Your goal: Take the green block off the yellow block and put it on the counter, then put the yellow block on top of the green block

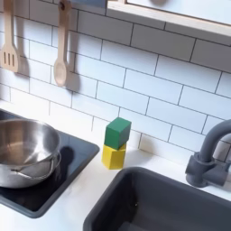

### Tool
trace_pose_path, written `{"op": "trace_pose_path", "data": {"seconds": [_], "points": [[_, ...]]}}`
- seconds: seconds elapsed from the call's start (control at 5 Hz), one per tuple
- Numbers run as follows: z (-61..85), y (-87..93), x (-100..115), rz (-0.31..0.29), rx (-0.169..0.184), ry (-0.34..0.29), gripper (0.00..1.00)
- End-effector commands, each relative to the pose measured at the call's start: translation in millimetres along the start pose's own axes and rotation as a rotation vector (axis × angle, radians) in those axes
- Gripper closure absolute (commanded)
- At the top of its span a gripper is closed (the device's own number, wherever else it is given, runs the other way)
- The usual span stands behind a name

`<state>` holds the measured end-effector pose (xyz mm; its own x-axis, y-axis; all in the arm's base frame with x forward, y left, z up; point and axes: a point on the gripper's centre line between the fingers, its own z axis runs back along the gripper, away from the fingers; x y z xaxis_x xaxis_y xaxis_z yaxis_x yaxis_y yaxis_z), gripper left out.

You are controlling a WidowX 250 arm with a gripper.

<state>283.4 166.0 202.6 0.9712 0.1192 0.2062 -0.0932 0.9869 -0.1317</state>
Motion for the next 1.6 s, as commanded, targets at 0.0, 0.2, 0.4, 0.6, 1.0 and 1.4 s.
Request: {"op": "trace_pose_path", "data": {"seconds": [0.0, 0.2, 0.4, 0.6, 1.0, 1.4], "points": [[-12.0, -10.4, 9.1, -0.031, 0.059, 0.008, 1.00], [-10.8, -11.2, 8.5, -0.031, 0.057, 0.007, 0.00], [-10.5, -11.3, 9.1, -0.026, 0.059, 0.004, 0.00], [-10.9, -11.3, 8.8, -0.026, 0.059, 0.006, 0.00], [-10.9, -11.3, 8.8, -0.026, 0.059, 0.006, 0.00], [-10.9, -11.3, 8.8, -0.026, 0.059, 0.006, 0.00]]}}
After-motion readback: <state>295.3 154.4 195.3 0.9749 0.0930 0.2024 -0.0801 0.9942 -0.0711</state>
